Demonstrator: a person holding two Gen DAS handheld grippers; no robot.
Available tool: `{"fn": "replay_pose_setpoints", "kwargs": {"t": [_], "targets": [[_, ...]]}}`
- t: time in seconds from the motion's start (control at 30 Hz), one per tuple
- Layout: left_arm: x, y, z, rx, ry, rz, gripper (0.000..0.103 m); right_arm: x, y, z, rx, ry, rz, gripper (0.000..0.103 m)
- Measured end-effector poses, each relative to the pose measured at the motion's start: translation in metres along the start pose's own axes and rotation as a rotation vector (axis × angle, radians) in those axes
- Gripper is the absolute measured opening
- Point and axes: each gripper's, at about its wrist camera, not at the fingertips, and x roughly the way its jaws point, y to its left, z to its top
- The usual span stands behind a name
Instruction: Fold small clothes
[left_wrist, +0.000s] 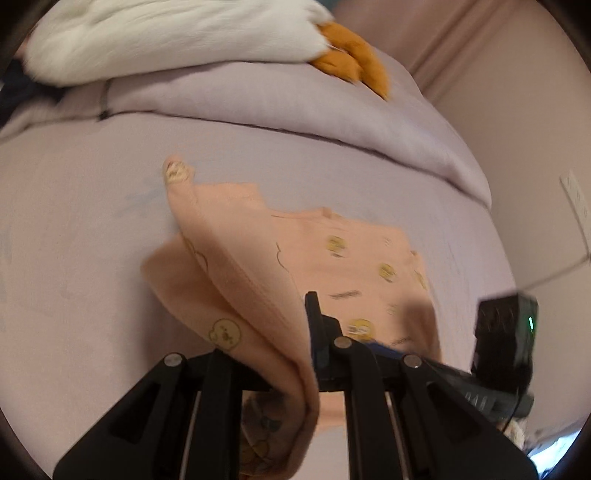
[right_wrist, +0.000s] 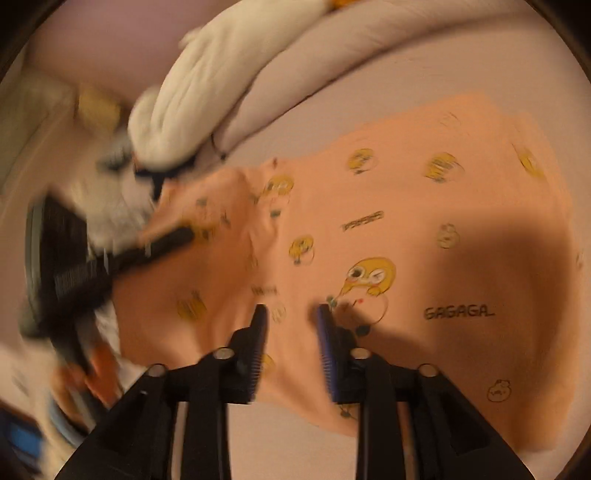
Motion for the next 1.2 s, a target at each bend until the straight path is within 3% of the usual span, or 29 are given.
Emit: {"fn": "replay_pose_setpoints", "kwargs": {"t": [0.13,0.2,0.27,0.33,0.4,0.57,0.73,0.83,0.9,0.97,1.1,1.2], "targets": [[0.030,-0.051,0.001,0.080,0.072,0.027,0.012,-0.017,-0.034,0.012,0.205,-0.091,0.164,0.048],[0.049,-0.067,0.001,0.092,0.122,0.023,0.015,-0.019,-0.042,0.017,0.302,-0.116,0.233,0.057],[0.069,-0.079,-0.002,0.075,0.188,-0.026,0.029,-0.023,-0.058,0.019,0.401,-0.148,0.312,0.062],[0.079,-0.087,-0.006,0.075,0.227,-0.101,0.031,-0.025,-0.076,0.017,0.493,-0.156,0.376,0.065],[0.078,-0.091,-0.008,0.096,0.226,-0.108,0.031,-0.020,-0.074,0.012,0.521,-0.137,0.404,0.065],[0.055,-0.064,-0.011,0.081,0.164,-0.079,0.035,-0.021,-0.072,0.019,0.502,-0.111,0.361,0.065],[0.029,-0.013,-0.041,0.037,0.132,-0.022,0.039,0.009,-0.044,0.041,0.396,-0.055,0.201,0.063],[0.018,0.016,-0.068,-0.005,0.134,-0.005,0.039,0.019,-0.034,0.048,0.315,-0.047,0.078,0.052],[0.016,0.027,-0.077,-0.033,0.134,-0.008,0.039,0.024,-0.026,0.050,0.259,-0.043,-0.013,0.027],[0.015,0.034,-0.084,-0.056,0.135,-0.018,0.039,0.026,-0.018,0.055,0.182,-0.036,-0.107,0.010],[0.018,0.033,-0.089,-0.074,0.133,-0.050,0.041,0.017,0.004,0.072,0.055,-0.053,-0.162,0.008],[0.018,0.032,-0.090,-0.074,0.131,-0.068,0.042,-0.006,0.015,0.097,0.012,-0.059,-0.146,0.008]]}}
